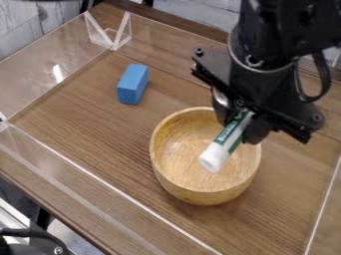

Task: Put the green marker in the brown bowl

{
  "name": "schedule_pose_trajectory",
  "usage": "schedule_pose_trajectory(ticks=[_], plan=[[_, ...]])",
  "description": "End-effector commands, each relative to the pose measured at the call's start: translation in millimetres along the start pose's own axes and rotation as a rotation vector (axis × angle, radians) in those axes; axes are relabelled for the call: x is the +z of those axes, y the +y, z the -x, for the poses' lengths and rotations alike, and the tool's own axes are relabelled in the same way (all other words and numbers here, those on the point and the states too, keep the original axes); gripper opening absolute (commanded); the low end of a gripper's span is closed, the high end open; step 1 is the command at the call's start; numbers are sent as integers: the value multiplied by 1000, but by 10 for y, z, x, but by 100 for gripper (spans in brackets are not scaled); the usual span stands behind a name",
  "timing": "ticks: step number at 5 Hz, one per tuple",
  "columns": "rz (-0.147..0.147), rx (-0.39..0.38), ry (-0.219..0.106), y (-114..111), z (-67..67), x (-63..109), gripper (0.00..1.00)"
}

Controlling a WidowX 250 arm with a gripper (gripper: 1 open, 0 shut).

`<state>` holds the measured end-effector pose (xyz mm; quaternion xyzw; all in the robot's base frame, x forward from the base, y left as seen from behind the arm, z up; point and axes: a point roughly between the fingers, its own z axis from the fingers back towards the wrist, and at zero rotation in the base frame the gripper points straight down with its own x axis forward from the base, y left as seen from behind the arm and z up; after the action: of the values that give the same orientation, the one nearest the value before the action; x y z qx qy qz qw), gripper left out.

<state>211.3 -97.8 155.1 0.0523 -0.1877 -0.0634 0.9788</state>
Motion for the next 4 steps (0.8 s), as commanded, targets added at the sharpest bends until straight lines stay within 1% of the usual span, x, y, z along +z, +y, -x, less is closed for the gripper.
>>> schedule_pose_trajectory(ticks=[1,2,4], plan=[[6,12,-41,-9,-44,130,0],[-1,16,-43,-19,-20,161,0],[-14,20,-33,21,-11,147,0]])
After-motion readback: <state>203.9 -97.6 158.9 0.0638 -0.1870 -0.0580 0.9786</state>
